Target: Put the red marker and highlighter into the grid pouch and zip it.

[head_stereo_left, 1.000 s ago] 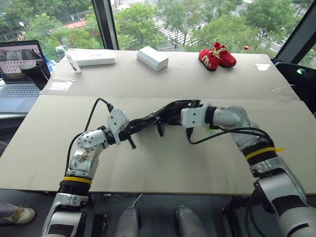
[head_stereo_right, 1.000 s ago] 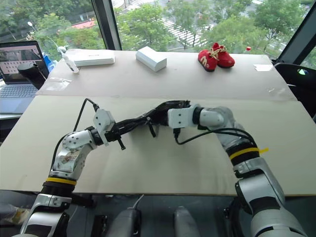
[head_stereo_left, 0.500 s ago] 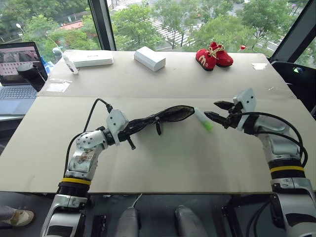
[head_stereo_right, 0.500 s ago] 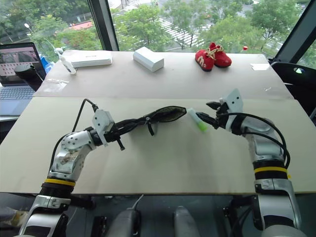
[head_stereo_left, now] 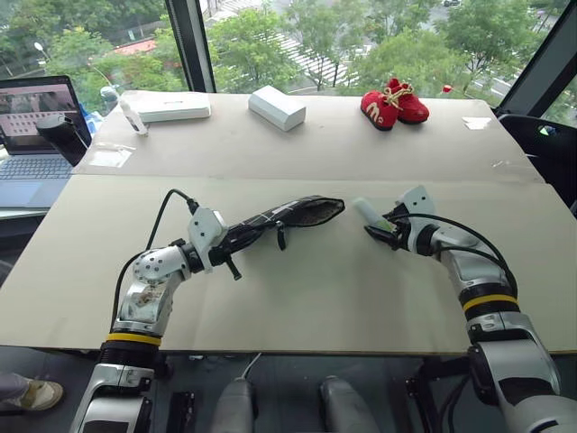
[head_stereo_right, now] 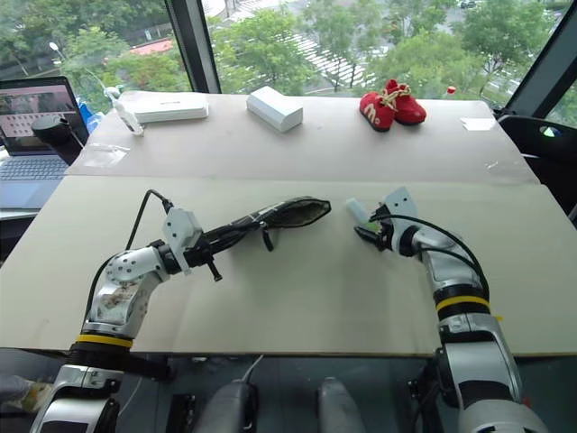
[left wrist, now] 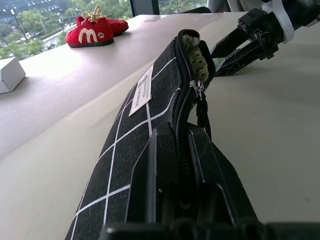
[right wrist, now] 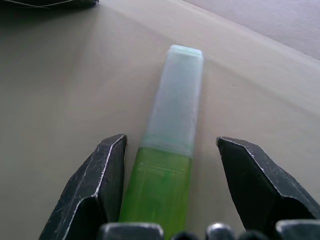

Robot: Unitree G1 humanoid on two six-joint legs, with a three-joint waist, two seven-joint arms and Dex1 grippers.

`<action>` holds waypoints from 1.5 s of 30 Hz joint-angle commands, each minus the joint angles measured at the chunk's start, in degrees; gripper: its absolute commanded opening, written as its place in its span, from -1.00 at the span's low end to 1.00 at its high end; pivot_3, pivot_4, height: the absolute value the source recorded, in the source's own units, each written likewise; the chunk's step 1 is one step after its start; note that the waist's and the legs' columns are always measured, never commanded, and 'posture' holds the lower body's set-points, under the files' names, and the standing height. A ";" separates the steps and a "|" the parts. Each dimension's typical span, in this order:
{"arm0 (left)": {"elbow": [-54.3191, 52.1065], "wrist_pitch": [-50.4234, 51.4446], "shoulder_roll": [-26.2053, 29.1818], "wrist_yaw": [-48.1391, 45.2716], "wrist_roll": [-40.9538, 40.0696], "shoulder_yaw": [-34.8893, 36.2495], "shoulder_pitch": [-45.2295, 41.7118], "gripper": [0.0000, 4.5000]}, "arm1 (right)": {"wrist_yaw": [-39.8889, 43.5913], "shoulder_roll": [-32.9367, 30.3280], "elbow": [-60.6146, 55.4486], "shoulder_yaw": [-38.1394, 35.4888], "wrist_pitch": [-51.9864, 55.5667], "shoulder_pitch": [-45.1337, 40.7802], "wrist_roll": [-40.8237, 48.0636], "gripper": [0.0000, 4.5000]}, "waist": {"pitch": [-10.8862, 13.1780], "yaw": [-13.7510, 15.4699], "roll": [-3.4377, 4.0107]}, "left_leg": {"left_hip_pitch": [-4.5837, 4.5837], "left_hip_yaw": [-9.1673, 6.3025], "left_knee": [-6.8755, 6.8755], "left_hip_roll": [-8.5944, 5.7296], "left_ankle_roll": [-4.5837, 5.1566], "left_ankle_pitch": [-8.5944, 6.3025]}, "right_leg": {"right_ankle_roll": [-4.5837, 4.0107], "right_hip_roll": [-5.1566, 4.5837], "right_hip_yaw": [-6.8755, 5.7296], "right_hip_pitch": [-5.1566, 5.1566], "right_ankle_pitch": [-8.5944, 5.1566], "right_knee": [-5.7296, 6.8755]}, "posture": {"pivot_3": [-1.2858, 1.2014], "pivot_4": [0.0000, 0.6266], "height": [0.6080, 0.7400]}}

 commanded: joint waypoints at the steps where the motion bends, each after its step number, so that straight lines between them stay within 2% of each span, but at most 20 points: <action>1: -1.15 -1.28 -0.12 0.69 -0.03 0.49 -0.79 -1.00 | -0.55 -0.39 1.68 0.40 3.11 0.46 -1.53 0.42 | -0.01 0.01 -0.01 | 0.01 0.00 0.00 0.00 0.00 0.00 | 0.00 0.00 0.00 0.01 0.00 0.00 | 0.03 -0.52 0.86; 5: -1.52 -1.35 0.02 0.58 -0.20 0.70 -0.46 -1.00 | 0.04 -0.77 1.20 0.14 4.77 0.89 -1.10 0.01 | -0.02 0.07 -0.01 | 0.02 0.00 0.00 0.00 0.00 0.00 | 0.00 0.00 0.00 0.03 0.00 0.00 | 0.03 -0.52 0.86; 8: -1.67 -1.45 0.29 0.29 -0.50 1.01 -0.21 -1.00 | 0.38 -1.02 -0.50 -0.89 5.52 1.01 -0.09 -0.50 | -0.03 0.23 -0.01 | 0.02 -0.01 0.03 -0.01 0.00 0.00 | 0.00 -0.01 -0.01 0.06 0.00 0.00 | 0.03 -0.52 0.86; 9: -1.72 -1.47 0.34 0.23 -0.56 1.07 -0.16 -1.00 | 0.45 -1.08 -1.08 -1.22 5.66 1.02 0.18 -0.52 | -0.03 0.25 -0.01 | 0.02 -0.01 0.03 -0.01 0.00 0.00 | 0.00 -0.01 -0.01 0.05 0.00 0.00 | 0.03 -0.52 0.86; 13: -1.45 -1.55 0.45 -0.10 -0.75 1.19 -0.39 -1.00 | -3.09 -2.30 -3.51 -2.85 -0.61 -0.61 -1.05 -0.52 | -0.02 0.23 -0.01 | 0.01 -0.01 0.03 -0.01 0.00 0.00 | 0.00 -0.01 -0.01 0.03 0.00 0.00 | 0.03 -0.52 0.86; 16: -1.21 -1.61 0.32 -0.19 -0.70 1.05 -0.50 -1.00 | -1.95 -2.84 -9.79 -5.37 -7.05 -1.33 1.44 -0.52 | -0.01 0.08 0.01 | -0.09 -0.01 0.03 -0.01 0.00 0.00 | 0.00 -0.01 0.00 -0.09 0.00 0.00 | 0.03 -0.52 0.86; 20: 0.06 -2.20 -0.21 -0.23 -0.33 0.78 -0.94 -1.00 | 4.72 -3.83 -21.27 -6.61 -9.76 0.39 6.10 -0.52 | 0.00 -0.32 0.03 | -0.13 0.00 -0.02 0.02 0.00 0.00 | 0.00 0.02 0.02 -0.16 0.00 0.00 | 0.03 -0.52 0.86; 24: 2.42 -3.72 -0.61 -1.05 0.00 0.31 -1.41 -1.00 | 13.62 -8.12 -32.68 -0.73 -15.79 5.02 3.93 -0.52 | 0.00 -0.07 0.03 | -0.11 -0.02 -0.04 0.05 0.00 0.00 | 0.00 0.04 -0.02 -0.13 0.00 -0.02 | 0.03 -0.52 0.86; 29: 2.51 -4.20 -0.67 -1.26 -0.25 0.36 -1.52 -1.00 | 14.50 -12.09 -31.36 3.09 -24.82 6.79 -3.45 -0.52 | 0.00 0.32 0.02 | -0.13 -0.01 0.08 -0.01 0.00 0.00 | 0.02 -0.01 -0.03 -0.08 -0.01 -0.03 | 0.03 -0.52 0.86; 33: 1.00 -3.63 -0.72 -1.28 -0.51 0.17 -1.08 -1.00 | 14.05 -11.25 -29.36 3.45 -26.34 5.93 -3.68 -0.52 | 0.00 0.15 0.02 | -0.12 -0.01 0.07 0.02 0.00 0.00 | 0.01 0.02 -0.02 -0.10 -0.01 -0.02 | 0.03 -0.52 0.86; 45: -1.80 -0.64 -1.53 -1.19 -1.22 -0.70 -2.26 -1.00 | 11.78 -9.58 -21.42 9.26 -35.04 2.87 -12.81 -0.52 | 0.01 0.07 0.01 | -0.11 -0.01 0.06 0.01 0.00 0.00 | 0.01 0.01 -0.01 -0.09 0.00 -0.02 | 0.03 -0.52 0.86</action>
